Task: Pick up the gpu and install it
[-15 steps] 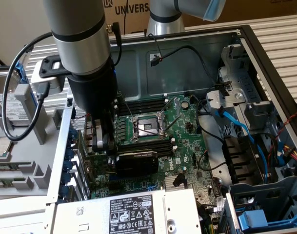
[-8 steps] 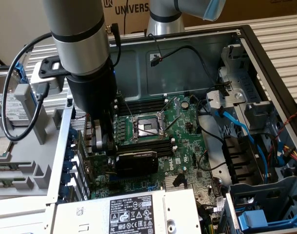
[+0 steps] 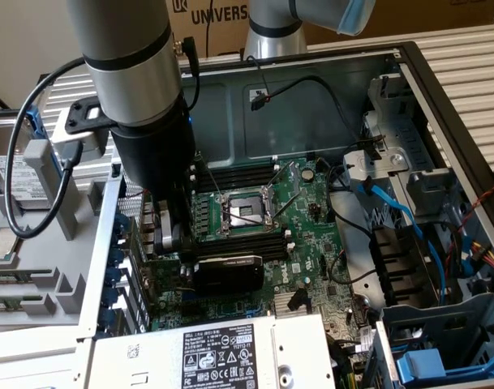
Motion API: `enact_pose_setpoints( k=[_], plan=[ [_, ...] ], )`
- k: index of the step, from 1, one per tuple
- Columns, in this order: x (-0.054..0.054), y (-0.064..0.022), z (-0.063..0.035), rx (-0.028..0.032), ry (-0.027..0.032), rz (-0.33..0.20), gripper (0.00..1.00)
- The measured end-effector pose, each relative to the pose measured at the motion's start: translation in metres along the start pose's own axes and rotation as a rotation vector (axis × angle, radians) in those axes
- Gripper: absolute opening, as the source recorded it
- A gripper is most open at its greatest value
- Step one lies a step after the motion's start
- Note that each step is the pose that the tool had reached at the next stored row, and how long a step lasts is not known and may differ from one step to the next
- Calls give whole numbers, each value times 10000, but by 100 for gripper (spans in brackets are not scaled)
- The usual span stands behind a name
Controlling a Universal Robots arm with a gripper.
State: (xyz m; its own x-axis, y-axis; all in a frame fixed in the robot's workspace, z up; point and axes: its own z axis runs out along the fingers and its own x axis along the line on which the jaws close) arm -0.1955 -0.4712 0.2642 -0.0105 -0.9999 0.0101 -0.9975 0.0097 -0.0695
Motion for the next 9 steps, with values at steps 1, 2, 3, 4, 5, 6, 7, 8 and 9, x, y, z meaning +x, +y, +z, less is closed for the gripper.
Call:
enact_pose_setpoints(
  k=[1,2,3,4,5,6,7,8,9],
  plan=[
    [0,0,0,0,1,0,11],
    [0,0,0,-1,0,1,11],
    [0,0,0,-1,0,0,11],
    [0,0,0,-1,0,0,11],
    [0,0,0,-1,0,0,11],
    [0,0,0,-1,0,0,11],
    [0,0,0,-1,0,0,11],
    [0,0,0,-1,0,0,11],
    [0,0,0,-1,0,0,11]
  ],
)
